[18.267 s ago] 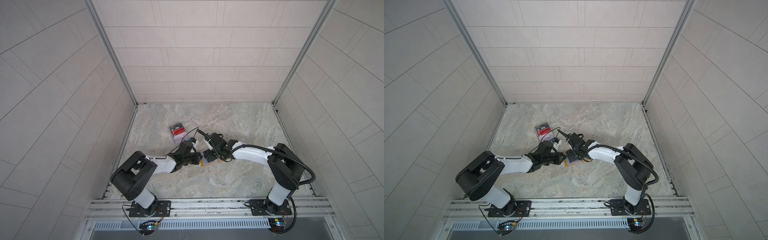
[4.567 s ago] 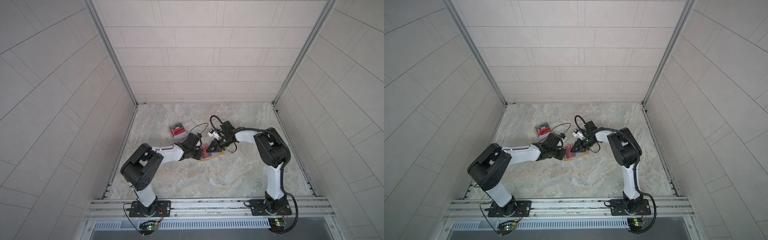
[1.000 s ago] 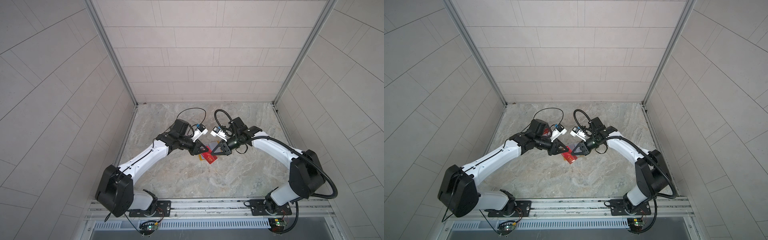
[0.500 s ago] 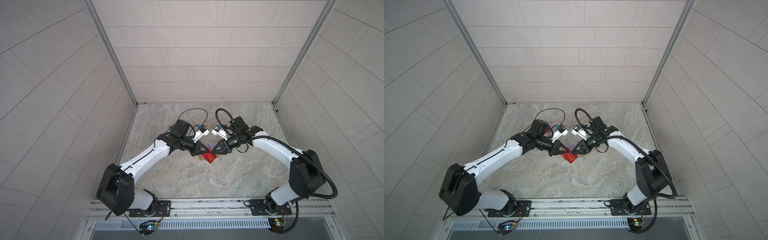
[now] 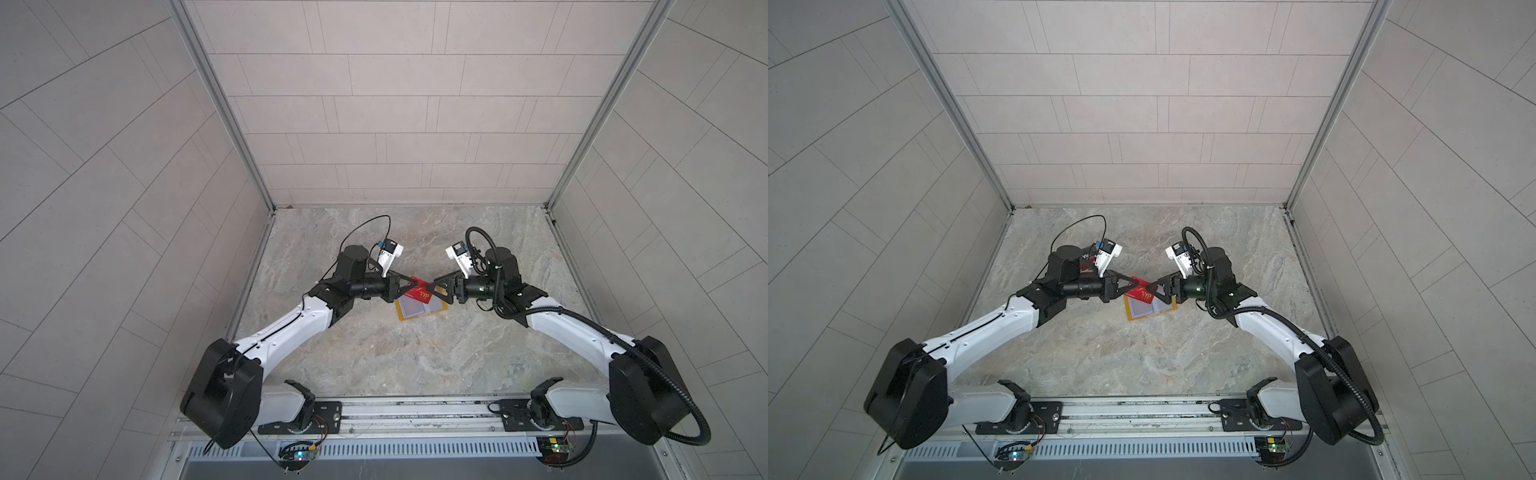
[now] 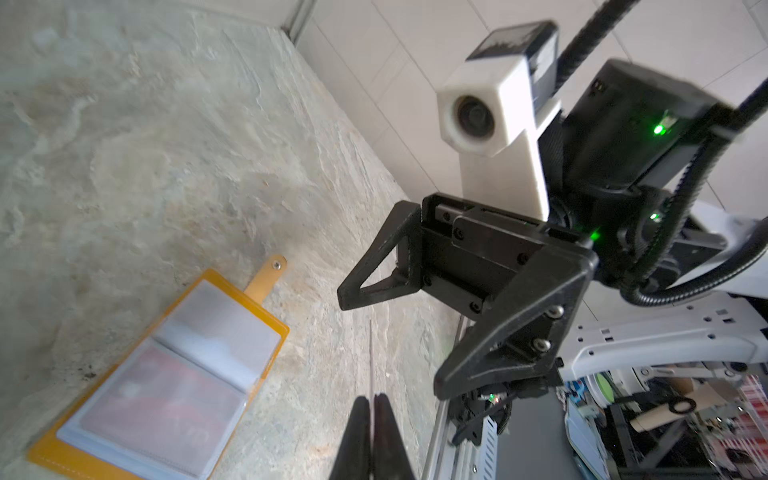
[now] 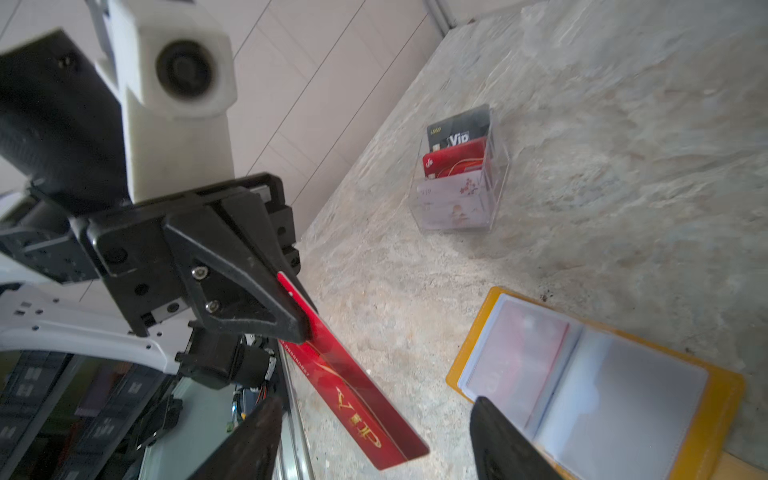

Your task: Take the credit cards out of the card holder

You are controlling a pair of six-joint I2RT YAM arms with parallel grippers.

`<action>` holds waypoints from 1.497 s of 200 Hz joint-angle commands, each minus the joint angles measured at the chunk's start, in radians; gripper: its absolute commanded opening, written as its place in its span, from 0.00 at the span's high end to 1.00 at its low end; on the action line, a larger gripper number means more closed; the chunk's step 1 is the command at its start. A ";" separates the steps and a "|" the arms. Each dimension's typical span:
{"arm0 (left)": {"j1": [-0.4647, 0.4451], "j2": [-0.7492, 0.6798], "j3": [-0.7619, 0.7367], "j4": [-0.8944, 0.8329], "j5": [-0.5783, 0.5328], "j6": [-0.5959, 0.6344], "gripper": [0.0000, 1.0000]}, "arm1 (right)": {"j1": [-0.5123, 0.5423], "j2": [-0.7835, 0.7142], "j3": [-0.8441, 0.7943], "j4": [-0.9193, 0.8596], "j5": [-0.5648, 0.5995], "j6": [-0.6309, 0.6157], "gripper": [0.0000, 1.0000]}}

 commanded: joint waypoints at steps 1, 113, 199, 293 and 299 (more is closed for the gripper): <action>0.005 -0.049 -0.062 0.322 -0.088 -0.169 1.00 | 0.002 -0.005 -0.009 0.258 0.046 0.187 0.26; 0.004 -0.035 -0.165 0.756 -0.183 -0.417 1.00 | 0.004 0.055 -0.042 0.629 -0.062 0.465 0.65; 0.002 -0.031 -0.146 0.735 -0.157 -0.415 0.98 | 0.005 0.006 -0.051 0.618 -0.072 0.461 0.94; 0.004 -0.099 0.218 -0.389 0.052 0.271 0.49 | 0.021 -0.152 0.007 0.126 -0.207 0.044 1.00; 0.004 -0.091 0.245 -0.448 0.072 0.312 0.50 | 0.025 -0.159 0.014 0.082 -0.219 0.009 1.00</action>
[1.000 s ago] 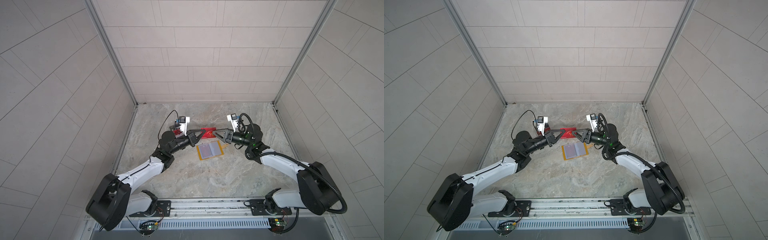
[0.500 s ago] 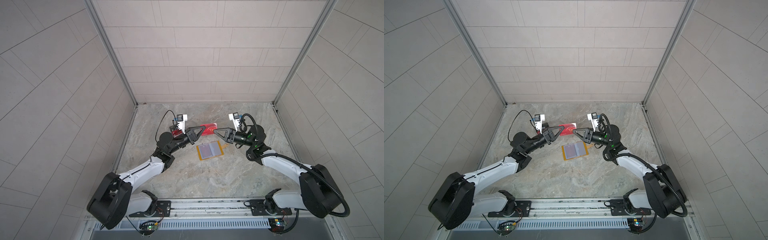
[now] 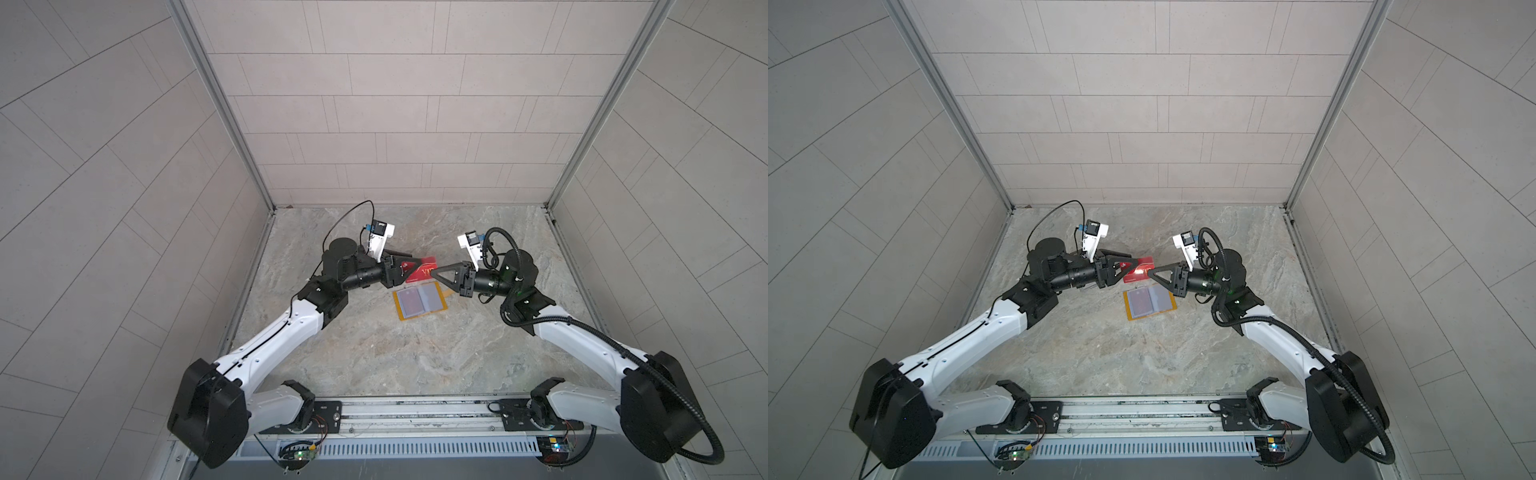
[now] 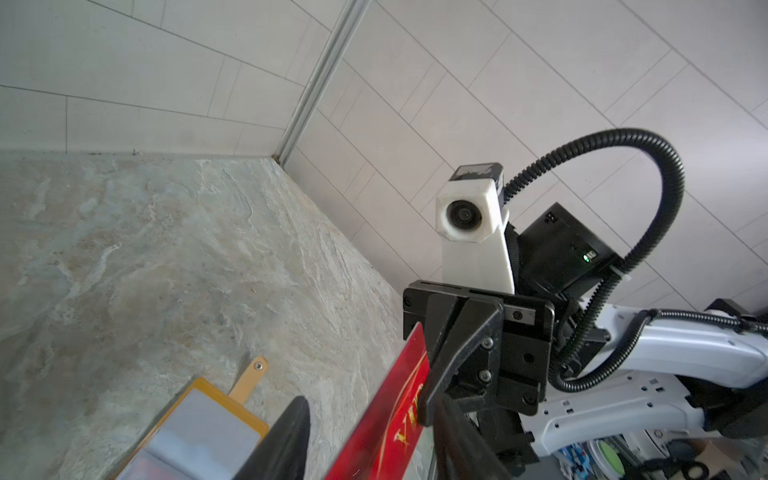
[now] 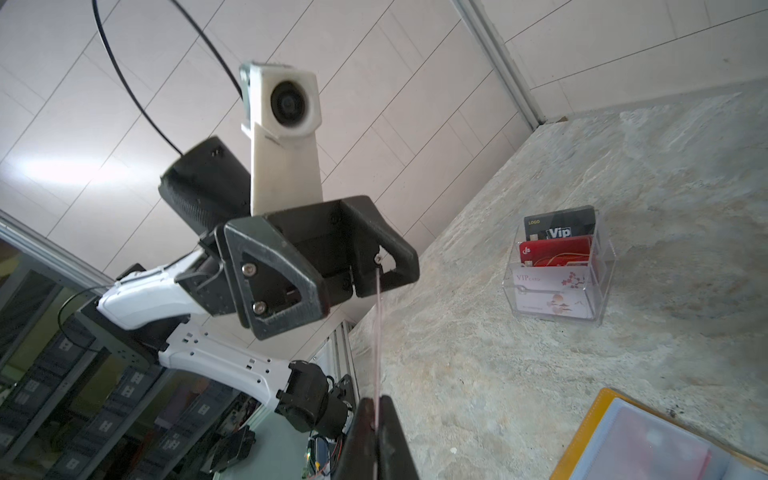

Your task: Take the credit cards out of the card holder

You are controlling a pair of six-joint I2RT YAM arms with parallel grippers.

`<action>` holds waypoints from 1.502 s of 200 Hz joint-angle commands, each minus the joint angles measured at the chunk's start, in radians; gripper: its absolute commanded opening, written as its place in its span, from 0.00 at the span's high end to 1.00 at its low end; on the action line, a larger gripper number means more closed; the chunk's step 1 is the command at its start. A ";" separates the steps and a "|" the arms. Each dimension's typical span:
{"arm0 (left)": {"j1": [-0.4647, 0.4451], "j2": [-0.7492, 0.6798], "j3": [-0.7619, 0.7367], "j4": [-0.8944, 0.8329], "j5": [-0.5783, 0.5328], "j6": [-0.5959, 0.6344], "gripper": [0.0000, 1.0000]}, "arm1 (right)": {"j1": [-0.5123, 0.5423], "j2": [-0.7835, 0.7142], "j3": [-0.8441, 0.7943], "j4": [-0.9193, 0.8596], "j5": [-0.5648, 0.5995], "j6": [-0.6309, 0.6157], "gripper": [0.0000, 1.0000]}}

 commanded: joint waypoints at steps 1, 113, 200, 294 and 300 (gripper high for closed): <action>0.001 -0.004 0.097 -0.366 0.098 0.272 0.50 | 0.019 -0.046 0.047 -0.185 -0.078 -0.188 1.00; -0.042 0.051 0.263 -0.810 0.265 0.618 0.76 | 0.078 -0.019 0.201 -0.610 -0.184 -0.556 1.00; -0.043 0.077 0.301 -0.882 0.270 0.662 0.83 | 0.096 0.010 0.224 -0.702 -0.209 -0.626 1.00; -0.043 0.074 0.305 -0.891 0.180 0.665 1.00 | 0.092 0.000 0.245 -0.815 -0.057 -0.701 0.65; -0.040 0.070 0.306 -0.888 0.164 0.665 1.00 | 0.093 -0.004 0.248 -0.831 -0.032 -0.711 0.61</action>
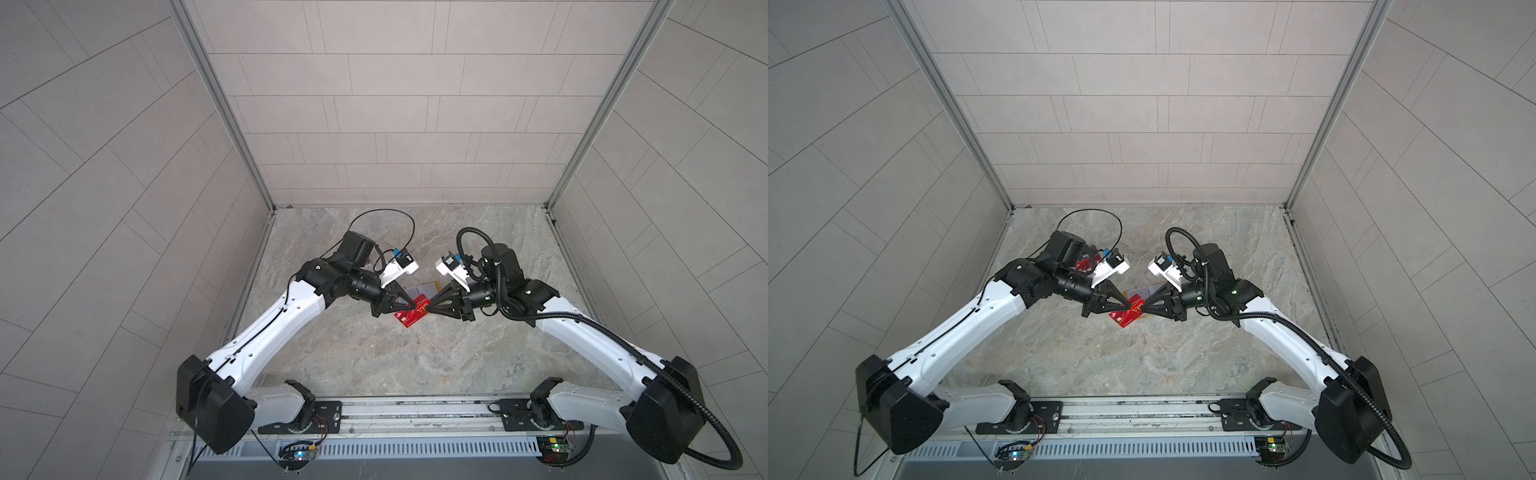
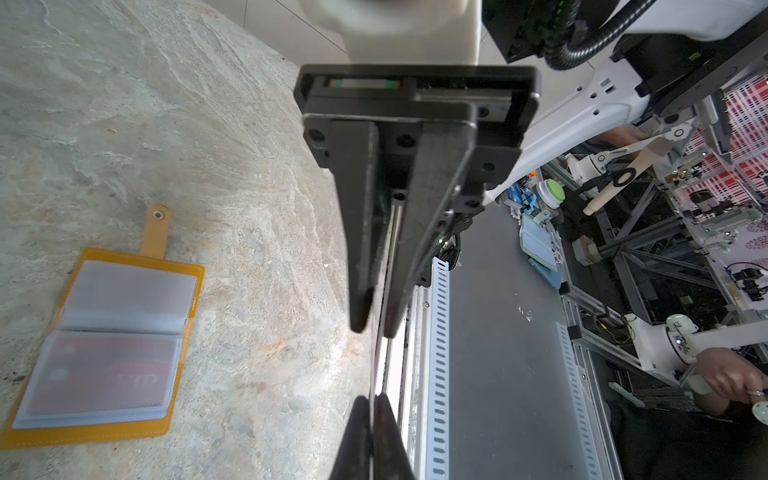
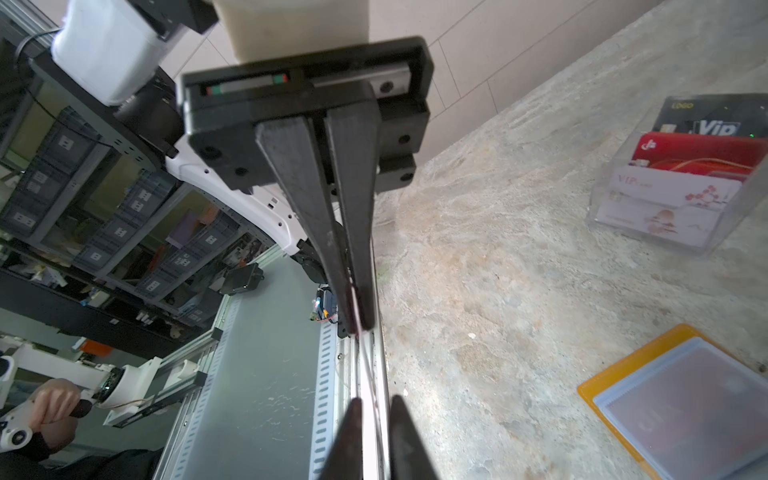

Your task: Take the credit cards out of the card holder

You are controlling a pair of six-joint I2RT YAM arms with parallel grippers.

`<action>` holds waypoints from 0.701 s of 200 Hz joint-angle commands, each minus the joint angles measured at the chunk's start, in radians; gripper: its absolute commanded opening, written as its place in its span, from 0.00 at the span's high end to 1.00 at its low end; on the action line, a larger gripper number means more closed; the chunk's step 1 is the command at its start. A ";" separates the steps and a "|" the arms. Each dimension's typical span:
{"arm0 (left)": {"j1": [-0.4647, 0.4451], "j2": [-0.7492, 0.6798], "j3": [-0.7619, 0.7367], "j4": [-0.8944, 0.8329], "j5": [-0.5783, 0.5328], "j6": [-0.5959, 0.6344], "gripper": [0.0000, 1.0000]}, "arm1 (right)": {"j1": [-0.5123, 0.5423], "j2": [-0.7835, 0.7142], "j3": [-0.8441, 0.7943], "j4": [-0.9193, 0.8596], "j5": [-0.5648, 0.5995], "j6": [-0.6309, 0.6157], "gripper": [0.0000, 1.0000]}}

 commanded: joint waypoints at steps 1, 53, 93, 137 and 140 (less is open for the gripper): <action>0.002 -0.009 0.029 0.001 -0.072 0.004 1.00 | 0.000 -0.019 0.036 -0.084 0.098 -0.082 0.60; 0.124 -0.012 0.033 0.026 -0.374 0.007 1.00 | 0.000 -0.064 0.025 -0.111 0.328 -0.081 0.40; 0.192 0.078 0.132 -0.103 -0.613 0.257 1.00 | 0.001 -0.066 0.026 -0.127 0.430 -0.079 0.39; 0.287 0.202 0.232 -0.147 -0.712 0.525 1.00 | 0.001 -0.066 0.018 -0.130 0.462 -0.085 0.38; 0.299 0.211 0.243 -0.150 -0.702 0.538 1.00 | 0.000 -0.066 0.018 -0.130 0.464 -0.085 0.38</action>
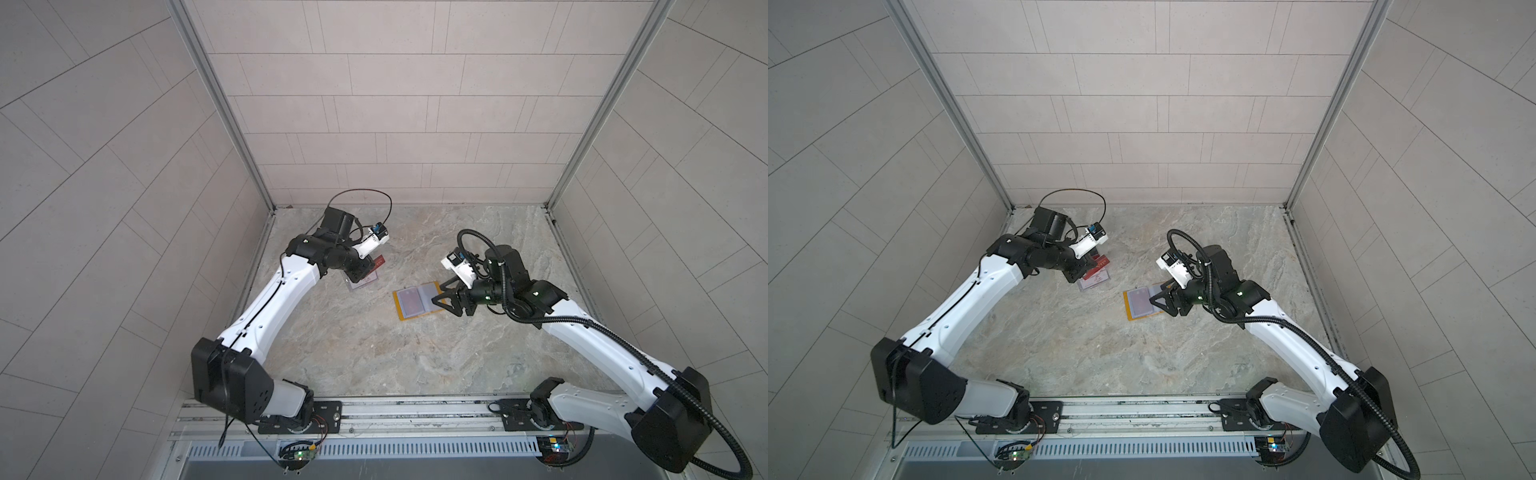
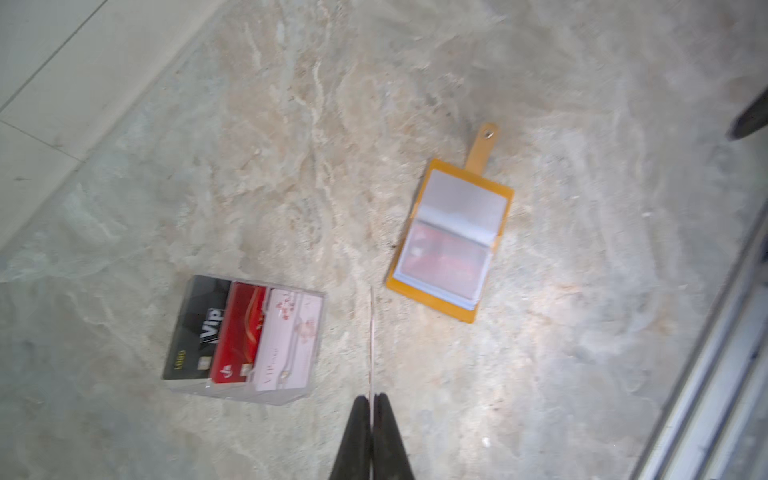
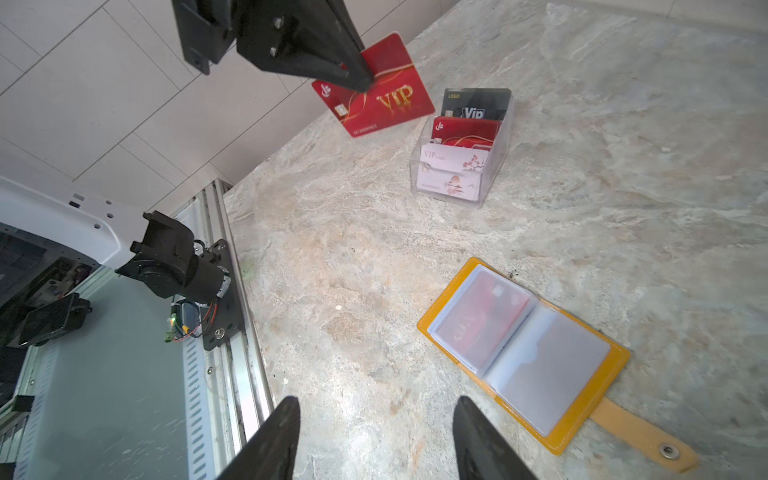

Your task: Take the credit cards out of the card holder

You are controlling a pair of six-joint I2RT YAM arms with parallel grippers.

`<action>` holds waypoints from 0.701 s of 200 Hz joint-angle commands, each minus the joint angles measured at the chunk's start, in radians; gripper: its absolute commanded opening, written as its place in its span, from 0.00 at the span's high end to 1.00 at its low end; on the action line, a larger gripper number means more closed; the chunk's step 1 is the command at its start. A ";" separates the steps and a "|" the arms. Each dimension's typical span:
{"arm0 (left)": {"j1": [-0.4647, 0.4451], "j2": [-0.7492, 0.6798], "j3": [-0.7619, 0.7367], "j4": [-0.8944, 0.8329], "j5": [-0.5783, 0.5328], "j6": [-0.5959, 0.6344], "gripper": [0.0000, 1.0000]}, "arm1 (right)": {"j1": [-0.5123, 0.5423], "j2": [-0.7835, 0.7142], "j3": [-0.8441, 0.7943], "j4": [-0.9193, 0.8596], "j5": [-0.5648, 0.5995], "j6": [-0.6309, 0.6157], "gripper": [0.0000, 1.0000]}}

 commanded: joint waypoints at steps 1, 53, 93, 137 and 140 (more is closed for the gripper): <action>0.059 0.043 0.054 -0.048 -0.070 0.198 1.00 | 0.001 -0.019 0.004 -0.008 0.035 -0.039 0.38; 0.147 0.217 0.244 -0.167 0.026 0.383 1.00 | 0.001 -0.019 -0.002 -0.005 0.045 -0.044 0.38; 0.166 0.343 0.329 -0.194 0.011 0.422 1.00 | 0.001 -0.016 -0.003 -0.010 0.052 -0.045 0.38; 0.187 0.415 0.335 -0.135 0.010 0.420 1.00 | 0.001 -0.004 0.001 -0.016 0.059 -0.051 0.38; 0.189 0.417 0.332 -0.127 0.016 0.418 1.00 | 0.002 -0.003 0.001 -0.017 0.057 -0.051 0.38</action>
